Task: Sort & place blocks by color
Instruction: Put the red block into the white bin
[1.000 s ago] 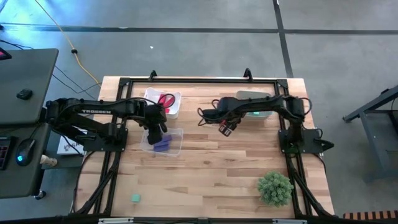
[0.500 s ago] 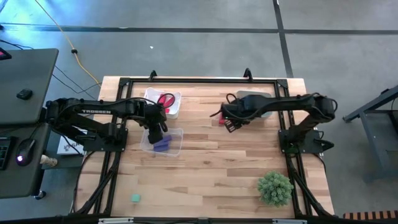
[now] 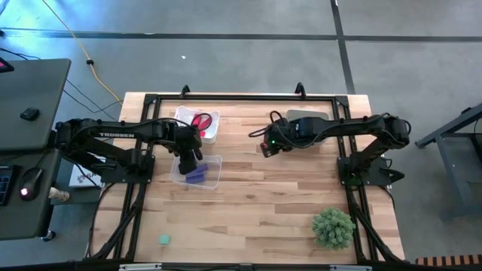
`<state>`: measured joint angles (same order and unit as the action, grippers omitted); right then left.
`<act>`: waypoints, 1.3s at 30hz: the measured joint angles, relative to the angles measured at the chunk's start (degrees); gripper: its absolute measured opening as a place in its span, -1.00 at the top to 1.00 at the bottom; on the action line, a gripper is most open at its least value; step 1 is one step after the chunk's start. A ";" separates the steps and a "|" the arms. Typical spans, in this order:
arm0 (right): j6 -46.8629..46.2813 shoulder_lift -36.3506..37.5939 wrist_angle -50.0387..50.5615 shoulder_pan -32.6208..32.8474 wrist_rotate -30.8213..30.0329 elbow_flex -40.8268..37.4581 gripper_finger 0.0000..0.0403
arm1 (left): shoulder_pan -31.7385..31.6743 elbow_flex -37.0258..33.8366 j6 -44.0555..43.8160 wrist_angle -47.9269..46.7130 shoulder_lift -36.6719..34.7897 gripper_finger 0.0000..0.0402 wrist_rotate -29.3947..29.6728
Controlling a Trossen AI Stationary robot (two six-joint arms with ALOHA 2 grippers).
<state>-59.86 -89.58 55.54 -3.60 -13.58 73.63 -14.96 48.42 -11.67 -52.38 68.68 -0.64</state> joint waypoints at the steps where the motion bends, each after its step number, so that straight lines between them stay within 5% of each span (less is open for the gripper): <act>1: -1.31 0.00 -0.64 0.00 -0.02 0.00 -0.14 | 0.00 0.00 0.39 0.00 -0.02 0.31 0.04; 15: -14.45 -0.97 -4.81 -1.39 -3.90 0.00 -0.17 | 0.00 0.00 1.39 0.06 -0.02 0.31 3.01; 39: -19.85 -15.80 -10.19 -5.97 -0.23 0.00 -0.17 | 0.00 -0.03 1.39 0.20 -0.01 0.31 3.01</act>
<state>-79.70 -105.38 45.35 -9.56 -13.82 73.63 -14.96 48.39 -10.28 -52.18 68.67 2.37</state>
